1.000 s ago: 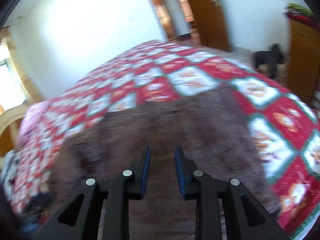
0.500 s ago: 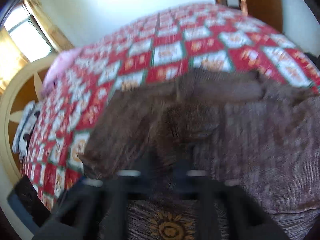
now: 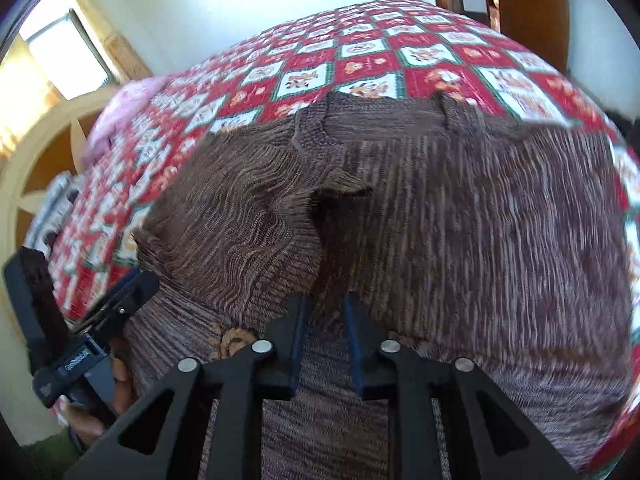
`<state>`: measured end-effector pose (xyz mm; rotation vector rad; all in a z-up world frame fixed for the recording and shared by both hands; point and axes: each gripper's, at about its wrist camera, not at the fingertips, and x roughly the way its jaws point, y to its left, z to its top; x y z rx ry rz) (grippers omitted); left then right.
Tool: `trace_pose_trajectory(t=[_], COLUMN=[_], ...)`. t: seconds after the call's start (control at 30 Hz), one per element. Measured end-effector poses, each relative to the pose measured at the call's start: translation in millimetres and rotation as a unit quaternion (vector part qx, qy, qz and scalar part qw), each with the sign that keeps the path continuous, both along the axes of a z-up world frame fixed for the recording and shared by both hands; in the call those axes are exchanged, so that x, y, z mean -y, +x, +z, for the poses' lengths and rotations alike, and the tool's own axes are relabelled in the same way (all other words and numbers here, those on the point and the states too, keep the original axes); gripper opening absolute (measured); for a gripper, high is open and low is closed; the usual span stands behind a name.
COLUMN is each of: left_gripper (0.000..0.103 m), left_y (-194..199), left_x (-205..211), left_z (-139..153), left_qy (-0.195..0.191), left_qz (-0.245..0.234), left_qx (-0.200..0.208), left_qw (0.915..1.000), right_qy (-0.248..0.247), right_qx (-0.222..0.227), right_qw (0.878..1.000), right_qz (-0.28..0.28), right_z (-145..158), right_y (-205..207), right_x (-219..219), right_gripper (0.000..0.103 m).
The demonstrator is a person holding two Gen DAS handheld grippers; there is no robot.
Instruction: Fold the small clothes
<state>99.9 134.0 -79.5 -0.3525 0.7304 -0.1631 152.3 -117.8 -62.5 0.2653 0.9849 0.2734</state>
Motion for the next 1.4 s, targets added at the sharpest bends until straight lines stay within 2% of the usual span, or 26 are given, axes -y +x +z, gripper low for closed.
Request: trace_pose_trajectory(t=[0.07, 0.1, 0.13, 0.2, 0.27, 0.3, 0.37, 0.4, 0.43, 0.53, 0.63, 0.7, 0.77, 0.9, 0.93, 0.97, 1.1, 1.17, 1.3, 1.4], left_gripper=[0.103, 0.103, 0.103, 0.103, 0.103, 0.103, 0.103, 0.103, 0.103, 0.103, 0.103, 0.103, 0.103, 0.103, 0.103, 0.103, 0.103, 0.103, 0.103, 0.103], left_y=[0, 0, 0, 1, 1, 1, 1, 0, 0, 0, 0, 1, 1, 0, 1, 1, 1, 1, 2, 2], left_x=[1, 1, 1, 1, 1, 1, 1, 1, 1, 1, 1, 1, 0, 1, 1, 1, 1, 0, 0, 1], left_z=[0, 0, 0, 0, 0, 0, 0, 0, 0, 0, 0, 0, 0, 0, 0, 0, 0, 0, -1, -1], left_qy=[0.003, 0.005, 0.006, 0.006, 0.006, 0.006, 0.006, 0.005, 0.006, 0.004, 0.003, 0.003, 0.003, 0.007, 0.007, 0.007, 0.006, 0.007, 0.007, 0.012], left_qz=[0.000, 0.000, 0.000, 0.000, 0.000, 0.000, 0.001, 0.000, 0.001, 0.000, 0.000, 0.000, 0.001, 0.001, 0.001, 0.001, 0.000, 0.000, 0.001, 0.001], left_qx=[-0.001, -0.001, -0.001, -0.001, 0.000, 0.000, 0.000, 0.000, 0.000, 0.001, 0.001, 0.002, 0.002, 0.003, 0.002, 0.002, 0.002, 0.003, 0.003, 0.002], left_qw=[1.0000, 1.0000, 1.0000, 1.0000, 1.0000, 1.0000, 1.0000, 1.0000, 1.0000, 1.0000, 1.0000, 1.0000, 1.0000, 1.0000, 1.0000, 1.0000, 1.0000, 1.0000, 1.0000, 0.9999], right_qy=[0.026, 0.050, 0.065, 0.090, 0.089, 0.082, 0.047, 0.021, 0.014, -0.005, -0.036, -0.056, -0.073, -0.113, -0.114, -0.106, 0.014, 0.034, 0.012, -0.010], right_qx=[0.023, 0.036, 0.041, 0.038, 0.024, 0.014, 0.000, -0.011, -0.013, 0.014, 0.081, 0.111, 0.122, 0.082, 0.063, 0.063, 0.085, 0.087, 0.055, 0.026], right_qw=[0.999, 0.998, 0.996, 0.994, 0.995, 0.996, 0.998, 0.999, 0.999, 1.000, 0.996, 0.992, 0.990, 0.990, 0.991, 0.992, 0.996, 0.995, 0.997, 0.998], right_qz=[-0.020, -0.034, -0.044, -0.048, -0.038, -0.033, -0.030, -0.032, -0.031, -0.021, -0.005, 0.007, 0.013, 0.021, 0.027, 0.025, -0.027, -0.043, -0.049, -0.055], right_z=[11, 18, 20, 20, 14, 8, -2, -8, -11, -1, 28, 43, 44, 5, -5, -6, 21, 28, 19, -1], right_y=[2, 6, 10, 27, 42, 51, 62, 68, 72, 72, 65, 66, 71, 94, 98, 96, 71, 53, 18, 5], right_x=[9, 15, 19, 18, 9, 1, -12, -19, -22, -28, -30, -29, -29, -26, -24, -19, 17, 29, 31, 19], right_gripper=[0.040, 0.059, 0.067, 0.067, 0.067, 0.066, 0.046, 0.026, 0.013, 0.006, 0.006, 0.006, 0.006, 0.006, 0.006, 0.007, 0.011, 0.012, 0.012, 0.012])
